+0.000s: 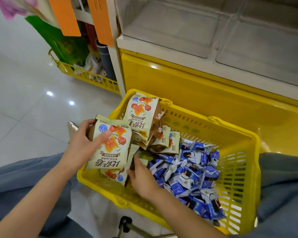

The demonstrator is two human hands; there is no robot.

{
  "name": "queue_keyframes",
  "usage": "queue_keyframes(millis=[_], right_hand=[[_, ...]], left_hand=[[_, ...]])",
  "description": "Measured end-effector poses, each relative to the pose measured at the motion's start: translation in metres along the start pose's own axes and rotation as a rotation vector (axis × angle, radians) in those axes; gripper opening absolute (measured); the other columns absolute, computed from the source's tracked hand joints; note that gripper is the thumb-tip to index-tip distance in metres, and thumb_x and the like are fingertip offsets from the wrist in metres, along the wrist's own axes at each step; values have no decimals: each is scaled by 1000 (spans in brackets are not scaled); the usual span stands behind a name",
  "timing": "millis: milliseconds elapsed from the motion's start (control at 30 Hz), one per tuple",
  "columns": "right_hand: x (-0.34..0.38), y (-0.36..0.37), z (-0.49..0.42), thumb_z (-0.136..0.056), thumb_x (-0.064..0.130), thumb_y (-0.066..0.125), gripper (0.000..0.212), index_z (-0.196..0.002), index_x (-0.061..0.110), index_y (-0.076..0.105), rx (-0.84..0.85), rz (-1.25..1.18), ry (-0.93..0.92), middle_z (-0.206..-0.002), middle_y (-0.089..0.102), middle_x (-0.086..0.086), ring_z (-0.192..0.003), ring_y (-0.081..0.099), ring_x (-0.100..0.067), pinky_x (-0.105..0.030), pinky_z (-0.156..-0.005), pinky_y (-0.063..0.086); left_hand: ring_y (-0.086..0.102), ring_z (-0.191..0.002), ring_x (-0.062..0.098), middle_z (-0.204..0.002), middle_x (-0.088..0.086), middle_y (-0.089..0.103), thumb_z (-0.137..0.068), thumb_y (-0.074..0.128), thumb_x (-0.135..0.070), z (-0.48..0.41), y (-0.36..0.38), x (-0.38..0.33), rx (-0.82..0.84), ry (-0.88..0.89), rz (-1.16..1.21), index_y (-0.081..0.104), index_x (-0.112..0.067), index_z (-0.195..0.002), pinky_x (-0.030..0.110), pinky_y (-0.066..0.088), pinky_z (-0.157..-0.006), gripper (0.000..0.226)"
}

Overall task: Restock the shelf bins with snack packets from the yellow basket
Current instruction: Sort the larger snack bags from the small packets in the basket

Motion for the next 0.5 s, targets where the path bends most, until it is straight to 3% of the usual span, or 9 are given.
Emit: queue_keyframes(millis=[133, 233, 300, 400, 500], right_hand=[[-12, -8, 6, -99, 22, 42, 52, -146, 15, 21, 111, 109, -1, -130, 53, -17, -112, 54, -32, -32, -85, 45], [-21, -44, 14, -98, 27, 43, 40, -135, 12, 40, 19, 330, -87, -129, 52, -13, -118, 49, -29, -38, -96, 42], [-40, -65, 21, -97, 40, 44, 53, -142, 15, 32, 40, 374, -47, -144, 39, -6, -132, 36, -24, -36, -108, 34], [-66, -65, 40, -89, 58, 47, 76, -148, 22, 18, 230, 302, 43, -154, 24, -1, -138, 29, -18, -32, -111, 30], [-71, -47, 57, -80, 67, 53, 91, -149, 23, 13, 319, 317, 80, -156, 21, 1, -138, 30, -18, -31, -110, 29]], left_hand=[[61, -70, -12, -85, -20, 61, -83, 61, -40, 8, 21, 2, 136, 86, -235, 51, -35, -105, 6, 43, -53, 25], [62, -80, -7, -91, -19, 63, -80, 53, -47, 17, 45, 11, 282, 109, -242, 50, -41, -100, 11, 46, -66, 21], [60, -93, -2, -102, -17, 61, -87, 53, -37, 19, 60, 14, 326, 128, -220, 49, -42, -104, 21, 49, -81, 18], [52, -112, 17, -118, -4, 48, -93, 51, -24, 18, 73, 19, 297, 182, -401, 47, -23, -127, 33, 42, -99, 34], [47, -115, 28, -123, 10, 43, -89, 51, -1, 17, 68, 9, 139, 284, -666, 44, -15, -133, 38, 39, -101, 46]])
Point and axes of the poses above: each hand's wrist, its own z-axis away from the middle knuckle, its own y-axis out of the palm, x = y × z, the point moved 10 cm from there along -z, towards the middle knuckle
